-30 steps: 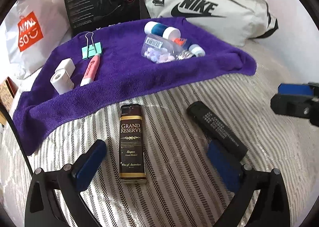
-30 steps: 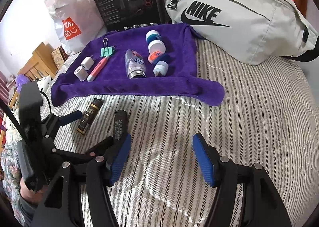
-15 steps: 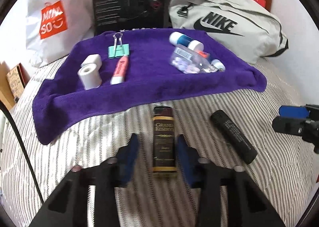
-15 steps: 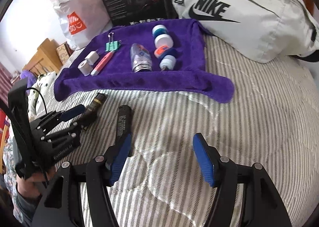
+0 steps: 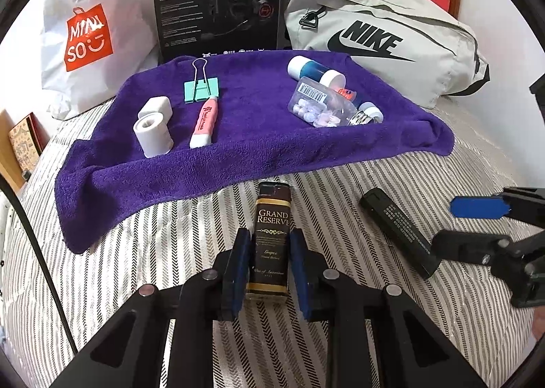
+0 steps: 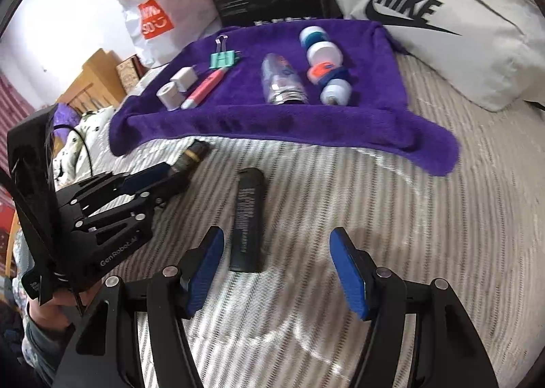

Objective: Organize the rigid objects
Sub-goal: 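Grasp the black cylindrical stick with the right tool while the left tool holds the box, then carry the box in the left tool while the right tool carries the black stick over the towel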

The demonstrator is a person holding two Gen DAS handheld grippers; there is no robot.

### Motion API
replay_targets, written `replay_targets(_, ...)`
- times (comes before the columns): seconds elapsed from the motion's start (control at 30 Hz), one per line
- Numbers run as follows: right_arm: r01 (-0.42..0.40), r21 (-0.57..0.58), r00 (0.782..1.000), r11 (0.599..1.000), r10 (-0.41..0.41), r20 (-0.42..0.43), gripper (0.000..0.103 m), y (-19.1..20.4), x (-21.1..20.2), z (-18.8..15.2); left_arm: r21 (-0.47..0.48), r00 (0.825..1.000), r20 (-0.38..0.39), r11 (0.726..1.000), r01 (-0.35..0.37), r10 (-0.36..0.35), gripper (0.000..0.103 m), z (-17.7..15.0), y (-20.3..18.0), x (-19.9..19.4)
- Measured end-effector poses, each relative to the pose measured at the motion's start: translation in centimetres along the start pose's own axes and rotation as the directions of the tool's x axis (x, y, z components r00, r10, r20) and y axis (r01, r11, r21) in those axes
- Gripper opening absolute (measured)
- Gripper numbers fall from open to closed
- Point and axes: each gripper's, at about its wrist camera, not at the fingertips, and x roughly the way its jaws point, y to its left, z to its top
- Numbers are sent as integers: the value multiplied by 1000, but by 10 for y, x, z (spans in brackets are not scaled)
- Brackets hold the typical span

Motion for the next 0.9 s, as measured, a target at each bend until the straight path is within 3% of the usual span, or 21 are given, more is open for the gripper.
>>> replay_targets(0.17,1,-50,1000,999,-1,0,64,16,16,2,-40,999,-7,998,49,-49,23,-3,15,-4)
replay_targets(0.33,86,-142,996,986,-79,48,61,33,26,3,-30,1000,-20,999,15,-15,23,-8,25,-8)
replay_targets(0.4,164,-206,985,965,-151,79,44,42,29,1,-39,1000,-20,999,16,-17,23,-10,30,-10)
replay_targets(0.5,145,-245,988,959,-127,88,23,47,28,-2,-53,1000,-22,998,21,-22,23,-10,33,-10)
replay_targets(0.7,110,-203,993,973,-98,67,22,36,12,-3,-28,999,-21,999,-26,26,23,-12,32,-14)
replay_targets(0.9,158,-225,987,961,-152,42,23,36,17,-9,-19,999,-23,999,-27,26,23,-13,34,-11)
